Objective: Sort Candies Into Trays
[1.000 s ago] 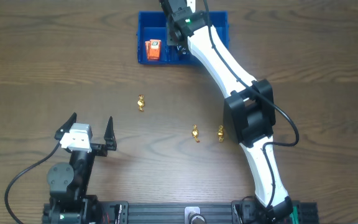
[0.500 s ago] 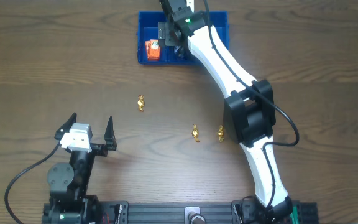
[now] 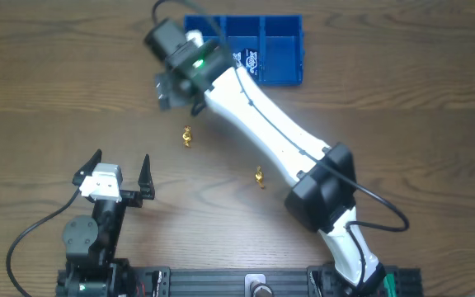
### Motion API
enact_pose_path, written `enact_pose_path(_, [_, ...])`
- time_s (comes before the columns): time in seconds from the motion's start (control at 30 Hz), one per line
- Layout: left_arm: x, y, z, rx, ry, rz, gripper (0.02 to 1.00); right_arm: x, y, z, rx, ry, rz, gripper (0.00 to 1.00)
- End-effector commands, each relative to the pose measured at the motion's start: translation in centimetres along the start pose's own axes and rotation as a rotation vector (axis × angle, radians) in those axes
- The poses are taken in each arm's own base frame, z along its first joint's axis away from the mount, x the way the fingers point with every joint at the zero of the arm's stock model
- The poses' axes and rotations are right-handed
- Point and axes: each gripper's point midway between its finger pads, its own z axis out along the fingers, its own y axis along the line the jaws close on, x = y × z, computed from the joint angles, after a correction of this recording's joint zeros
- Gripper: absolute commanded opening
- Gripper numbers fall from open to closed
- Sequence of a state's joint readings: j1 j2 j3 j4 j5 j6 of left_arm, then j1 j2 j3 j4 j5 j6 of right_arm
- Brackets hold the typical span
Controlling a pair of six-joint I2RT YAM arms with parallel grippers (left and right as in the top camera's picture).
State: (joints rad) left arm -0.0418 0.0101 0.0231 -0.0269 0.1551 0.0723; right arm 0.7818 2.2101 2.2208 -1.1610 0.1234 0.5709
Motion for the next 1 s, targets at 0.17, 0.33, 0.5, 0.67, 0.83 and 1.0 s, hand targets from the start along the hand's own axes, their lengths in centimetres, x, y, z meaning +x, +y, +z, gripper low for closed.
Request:
enact_pose_path(0.17, [1.6,-0.2,0.1,0.016,0.046,-0.003,0.998,7.0,2.2,8.2,0.094,0.168,0.063,0.996])
enact_pose_path(0.33, [1.6,-0.2,0.1,0.016,0.046,-0.003,0.998,8.9,2.0,11.3,0.14,0.215,0.112,0.969])
enact_pose_path(0.5, [1.6,-0.2,0.1,0.016,0.046,-0.003,0.996,9.7,1.4,12.9,0.167,0.242,0.149,0.888])
enact_pose_path(0.67, [1.6,-0.2,0.1,0.016,0.046,-0.003,0.998,9.6,1.0,13.1,0.172,0.241,0.177,0.779])
enact_pose_path(0.83, [1.6,-0.2,0.1,0.016,0.046,-0.003,0.996,10.1,0.7,13.8,0.179,0.263,0.206,0.711])
enact_pose_path(1.0, [1.6,-0.2,0.1,0.016,0.046,-0.003,0.998,10.6,0.6,14.5,0.184,0.281,0.207,0.612])
